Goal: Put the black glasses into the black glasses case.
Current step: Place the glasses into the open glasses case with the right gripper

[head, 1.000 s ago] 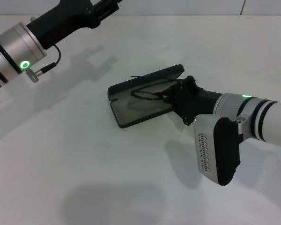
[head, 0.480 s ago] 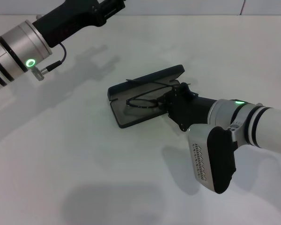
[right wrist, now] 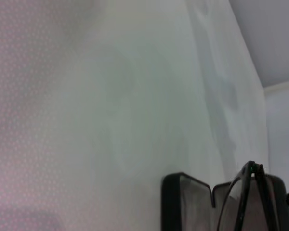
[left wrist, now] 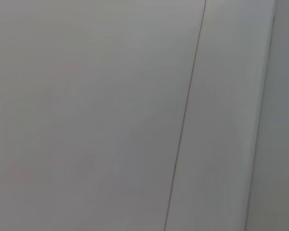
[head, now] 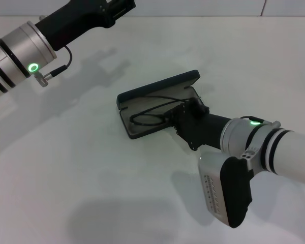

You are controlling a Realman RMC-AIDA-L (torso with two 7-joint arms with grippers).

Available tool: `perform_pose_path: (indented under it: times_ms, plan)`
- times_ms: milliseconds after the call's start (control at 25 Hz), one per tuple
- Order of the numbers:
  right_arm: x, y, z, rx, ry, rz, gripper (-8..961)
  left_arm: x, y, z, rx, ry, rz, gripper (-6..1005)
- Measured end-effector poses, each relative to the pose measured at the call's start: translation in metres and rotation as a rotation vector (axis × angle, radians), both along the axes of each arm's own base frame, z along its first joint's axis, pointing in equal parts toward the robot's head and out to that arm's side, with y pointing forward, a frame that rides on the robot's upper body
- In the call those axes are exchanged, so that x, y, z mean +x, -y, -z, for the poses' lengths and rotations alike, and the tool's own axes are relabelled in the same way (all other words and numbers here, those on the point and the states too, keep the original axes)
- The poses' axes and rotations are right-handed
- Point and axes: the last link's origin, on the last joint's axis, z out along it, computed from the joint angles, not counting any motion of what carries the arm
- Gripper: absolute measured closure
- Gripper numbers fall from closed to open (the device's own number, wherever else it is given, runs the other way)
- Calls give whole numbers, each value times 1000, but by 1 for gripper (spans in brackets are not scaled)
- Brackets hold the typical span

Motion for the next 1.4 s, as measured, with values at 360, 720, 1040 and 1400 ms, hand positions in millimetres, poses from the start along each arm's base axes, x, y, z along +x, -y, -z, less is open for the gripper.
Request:
perform_pose_path:
  times_ms: [360, 720, 1040, 1400]
  plan:
    - [4, 8, 3, -62, 22, 16, 839, 2, 0, 2, -1, -6, 9, 351]
    - [10, -5, -4, -35, 25, 48, 837, 2, 1, 3, -3, -4, 7, 350]
    - [7, -15, -6, -6, 28, 33, 835, 3, 0, 4, -1, -6, 11, 349]
    - [7, -18, -7, 14, 38, 16, 833, 3, 0, 3, 7, -12, 15, 348]
